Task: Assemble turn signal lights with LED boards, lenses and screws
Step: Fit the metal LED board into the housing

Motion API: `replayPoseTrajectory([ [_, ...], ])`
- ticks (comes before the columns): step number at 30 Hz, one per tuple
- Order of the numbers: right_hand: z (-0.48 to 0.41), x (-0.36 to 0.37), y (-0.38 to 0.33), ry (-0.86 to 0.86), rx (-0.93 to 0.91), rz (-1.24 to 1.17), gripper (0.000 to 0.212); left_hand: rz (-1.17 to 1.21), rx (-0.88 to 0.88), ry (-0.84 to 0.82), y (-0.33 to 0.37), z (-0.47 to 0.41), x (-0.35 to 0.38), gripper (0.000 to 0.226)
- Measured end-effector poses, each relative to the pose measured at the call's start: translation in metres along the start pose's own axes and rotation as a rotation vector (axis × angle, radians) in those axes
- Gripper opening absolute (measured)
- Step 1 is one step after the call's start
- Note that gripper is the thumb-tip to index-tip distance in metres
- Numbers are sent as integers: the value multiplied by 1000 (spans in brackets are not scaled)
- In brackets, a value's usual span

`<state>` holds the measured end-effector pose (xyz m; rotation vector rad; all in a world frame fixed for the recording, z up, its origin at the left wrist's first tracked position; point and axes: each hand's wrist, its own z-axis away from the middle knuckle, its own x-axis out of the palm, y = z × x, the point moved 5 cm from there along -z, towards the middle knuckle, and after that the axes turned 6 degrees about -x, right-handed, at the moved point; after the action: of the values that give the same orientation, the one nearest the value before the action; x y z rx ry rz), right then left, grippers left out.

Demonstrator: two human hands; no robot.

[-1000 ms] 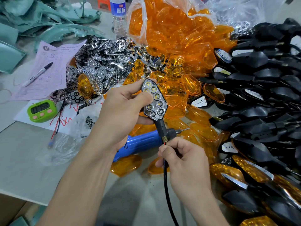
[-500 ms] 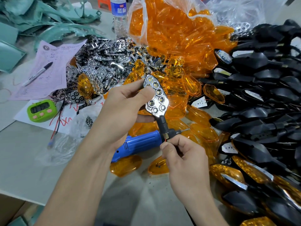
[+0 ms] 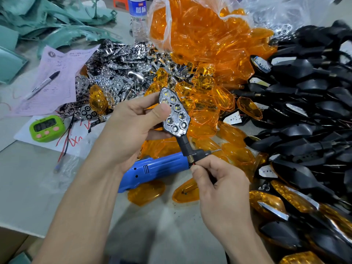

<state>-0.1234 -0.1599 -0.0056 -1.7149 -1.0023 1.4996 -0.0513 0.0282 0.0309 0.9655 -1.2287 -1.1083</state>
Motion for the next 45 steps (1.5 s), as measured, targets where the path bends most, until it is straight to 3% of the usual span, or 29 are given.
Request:
replayPoseTrajectory([
  [6, -1, 4, 0, -77, -1, 95, 14, -6, -18, -20, -2, 0, 2, 42],
  [27, 6, 0, -1, 43, 17, 28, 24, -60, 7, -91, 1, -4, 4, 34],
  [35, 7, 7, -3, -3, 39, -22, 21, -113, 26, -85, 3, -5, 5, 34],
  [45, 8, 15, -3, 80, 107, -138, 37, -169, 23, -61, 0, -4, 7, 27],
])
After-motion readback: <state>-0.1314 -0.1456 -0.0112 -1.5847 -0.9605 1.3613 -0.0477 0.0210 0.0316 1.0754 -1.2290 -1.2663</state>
